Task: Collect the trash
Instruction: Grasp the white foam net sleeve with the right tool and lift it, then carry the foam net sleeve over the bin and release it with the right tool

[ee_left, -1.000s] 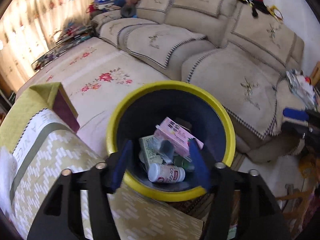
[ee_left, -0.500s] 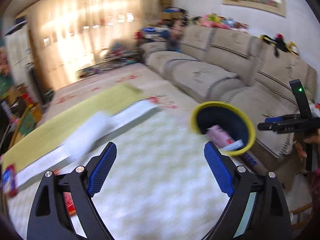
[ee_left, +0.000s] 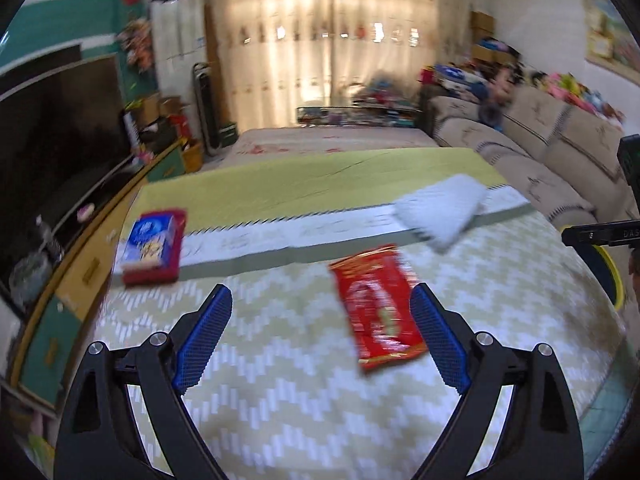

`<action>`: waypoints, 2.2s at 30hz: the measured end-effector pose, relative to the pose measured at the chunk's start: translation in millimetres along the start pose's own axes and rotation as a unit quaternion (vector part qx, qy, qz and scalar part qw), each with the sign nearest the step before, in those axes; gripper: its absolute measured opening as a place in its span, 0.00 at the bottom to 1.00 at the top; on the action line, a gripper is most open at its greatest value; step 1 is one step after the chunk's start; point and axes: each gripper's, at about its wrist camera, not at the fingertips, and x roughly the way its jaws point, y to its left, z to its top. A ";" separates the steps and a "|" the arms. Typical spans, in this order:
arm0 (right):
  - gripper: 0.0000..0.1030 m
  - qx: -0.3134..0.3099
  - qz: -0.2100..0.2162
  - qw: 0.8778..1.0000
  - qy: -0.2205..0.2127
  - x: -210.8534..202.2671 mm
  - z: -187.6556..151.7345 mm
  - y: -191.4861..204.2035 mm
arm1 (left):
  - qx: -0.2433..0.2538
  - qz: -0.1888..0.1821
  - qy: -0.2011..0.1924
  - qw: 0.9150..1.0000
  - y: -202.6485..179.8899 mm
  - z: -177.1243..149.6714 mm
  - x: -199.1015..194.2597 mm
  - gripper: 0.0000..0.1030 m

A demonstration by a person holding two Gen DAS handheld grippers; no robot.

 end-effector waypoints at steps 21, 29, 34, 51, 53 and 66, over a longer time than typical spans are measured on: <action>0.52 0.051 -0.005 0.998 0.036 120.1 101.6 57.1 | -0.028 -0.032 -0.010 0.999 3.7 -11.3 0.9 0.87; 0.12 0.034 0.010 0.999 0.011 110.8 109.8 67.5 | -0.011 -0.023 -0.008 1.000 -5.9 -14.0 1.4 0.87; 0.11 0.019 0.009 1.000 -0.018 83.5 104.7 68.4 | -0.008 -0.022 -0.008 1.000 -8.4 -14.8 0.9 0.87; 0.11 0.034 -0.079 0.991 -0.102 -52.5 28.6 -12.8 | -0.007 -0.017 -0.008 1.000 -9.1 -15.6 2.1 0.87; 0.11 0.048 -0.104 0.988 -0.107 -66.5 15.5 -33.0 | -0.006 -0.016 -0.006 1.000 -10.3 -16.0 3.4 0.87; 0.11 0.136 -0.208 0.965 -0.089 -100.8 -58.0 -148.2 | 0.004 -0.017 0.018 1.000 -28.5 -9.4 7.6 0.87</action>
